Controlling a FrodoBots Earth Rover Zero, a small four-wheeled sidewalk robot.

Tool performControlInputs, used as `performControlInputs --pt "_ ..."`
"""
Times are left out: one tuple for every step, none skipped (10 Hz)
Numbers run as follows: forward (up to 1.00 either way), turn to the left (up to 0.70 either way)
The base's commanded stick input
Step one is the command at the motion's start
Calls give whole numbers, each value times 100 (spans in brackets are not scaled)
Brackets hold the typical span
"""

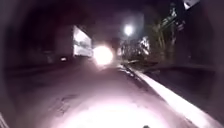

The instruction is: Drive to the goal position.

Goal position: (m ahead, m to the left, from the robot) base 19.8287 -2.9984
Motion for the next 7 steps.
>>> performControlInputs --pt "70 1" --pt "70 1" --pt "70 1" --pt "70 1" --pt "70 1" --pt "70 -4" --pt "70 -18"
